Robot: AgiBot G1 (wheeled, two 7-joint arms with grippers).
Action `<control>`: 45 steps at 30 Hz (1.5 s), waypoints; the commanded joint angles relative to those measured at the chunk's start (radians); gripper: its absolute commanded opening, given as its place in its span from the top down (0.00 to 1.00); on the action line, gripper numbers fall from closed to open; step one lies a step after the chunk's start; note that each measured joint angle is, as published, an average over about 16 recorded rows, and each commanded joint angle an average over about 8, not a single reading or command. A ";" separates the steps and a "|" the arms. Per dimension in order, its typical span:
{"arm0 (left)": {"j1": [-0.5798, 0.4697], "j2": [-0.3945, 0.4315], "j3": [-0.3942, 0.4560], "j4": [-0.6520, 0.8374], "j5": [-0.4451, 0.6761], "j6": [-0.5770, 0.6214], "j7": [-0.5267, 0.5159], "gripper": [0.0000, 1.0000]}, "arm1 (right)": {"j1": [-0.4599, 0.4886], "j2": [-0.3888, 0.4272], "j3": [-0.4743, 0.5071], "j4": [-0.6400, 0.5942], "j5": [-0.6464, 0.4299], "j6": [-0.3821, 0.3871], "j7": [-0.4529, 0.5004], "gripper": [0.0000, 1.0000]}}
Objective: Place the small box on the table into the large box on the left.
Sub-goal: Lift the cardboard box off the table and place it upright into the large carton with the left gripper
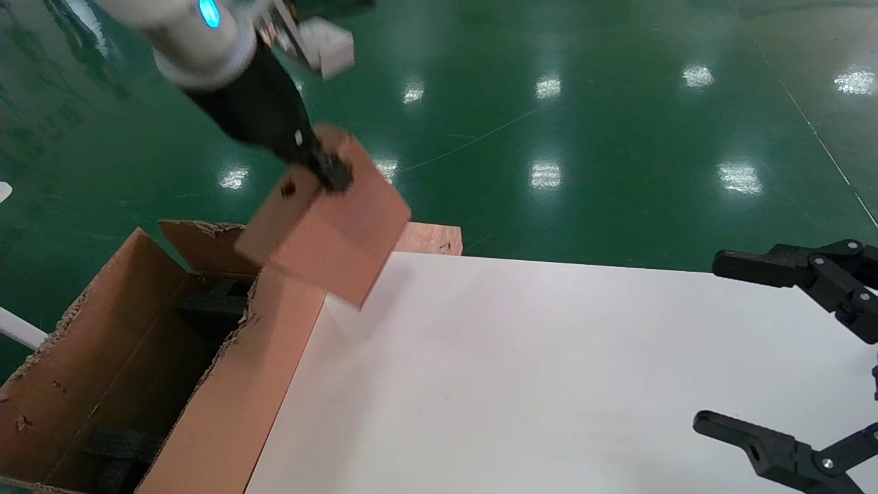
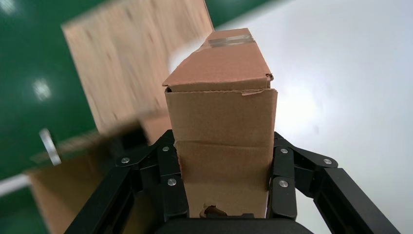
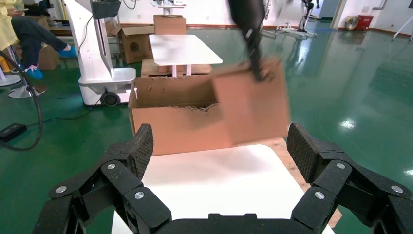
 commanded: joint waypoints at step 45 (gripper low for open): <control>0.094 -0.041 0.186 0.485 0.134 0.080 0.225 1.00 | 0.001 0.001 -0.002 0.000 0.002 0.001 -0.001 0.00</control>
